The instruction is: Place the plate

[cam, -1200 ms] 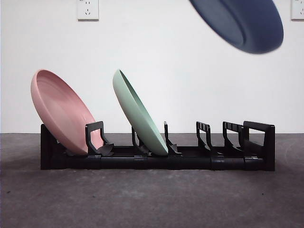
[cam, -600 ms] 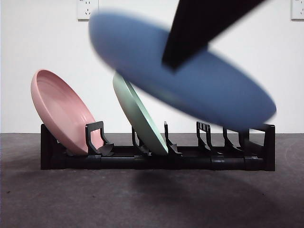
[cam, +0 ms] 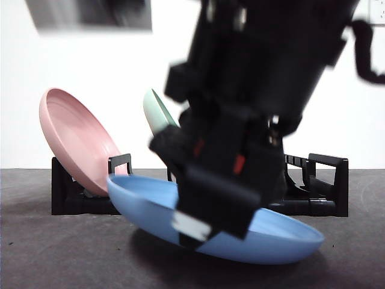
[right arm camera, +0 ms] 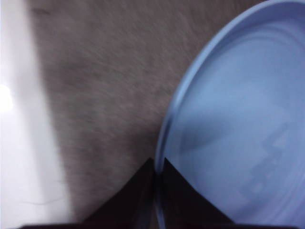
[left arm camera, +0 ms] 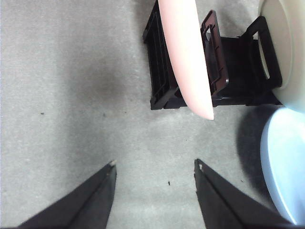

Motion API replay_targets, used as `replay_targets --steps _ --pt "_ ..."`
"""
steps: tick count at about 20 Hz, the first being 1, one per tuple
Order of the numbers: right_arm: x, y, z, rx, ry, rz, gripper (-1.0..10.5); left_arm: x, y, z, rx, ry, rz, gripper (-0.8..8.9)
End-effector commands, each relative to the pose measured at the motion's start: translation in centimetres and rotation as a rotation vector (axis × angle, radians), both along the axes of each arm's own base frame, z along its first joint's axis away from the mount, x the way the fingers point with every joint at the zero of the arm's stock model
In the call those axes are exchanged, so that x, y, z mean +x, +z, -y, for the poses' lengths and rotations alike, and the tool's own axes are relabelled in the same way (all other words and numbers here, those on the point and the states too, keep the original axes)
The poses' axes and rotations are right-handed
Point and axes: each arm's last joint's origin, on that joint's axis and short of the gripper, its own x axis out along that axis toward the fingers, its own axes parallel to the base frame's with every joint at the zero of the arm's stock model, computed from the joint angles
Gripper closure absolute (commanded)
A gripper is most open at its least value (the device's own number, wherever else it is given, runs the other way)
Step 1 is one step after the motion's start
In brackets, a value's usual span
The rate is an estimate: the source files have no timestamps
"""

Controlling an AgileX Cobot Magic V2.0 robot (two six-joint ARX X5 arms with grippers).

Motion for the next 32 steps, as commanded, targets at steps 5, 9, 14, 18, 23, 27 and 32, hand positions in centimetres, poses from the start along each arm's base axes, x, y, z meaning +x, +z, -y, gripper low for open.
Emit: replay_targets --steps 5,9,14,18,23,27,32 --pt "1.4 -0.6 -0.8 0.053 0.047 -0.061 9.3 0.2 0.6 0.1 -0.004 -0.003 0.025 5.60" --pt "1.3 -0.6 -0.9 0.074 0.079 -0.116 9.3 0.2 0.6 0.1 -0.004 -0.003 0.025 5.60" --pt "1.2 -0.6 -0.9 0.082 0.090 -0.135 9.3 0.2 0.6 0.1 -0.004 -0.003 0.025 5.60" --pt "1.1 -0.6 -1.0 0.103 0.090 -0.186 9.0 0.2 0.6 0.1 -0.004 -0.003 0.025 5.60" --pt "1.2 0.9 -1.4 0.200 -0.021 -0.267 7.6 0.2 0.6 0.1 -0.004 -0.003 0.027 5.60" --pt "2.5 6.2 0.2 0.303 -0.172 -0.220 7.6 0.2 0.8 0.3 -0.037 -0.036 0.037 5.60" --pt "4.8 13.5 5.8 0.365 -0.470 -0.240 7.6 1.1 3.7 0.9 -0.070 -0.034 0.096 5.59"
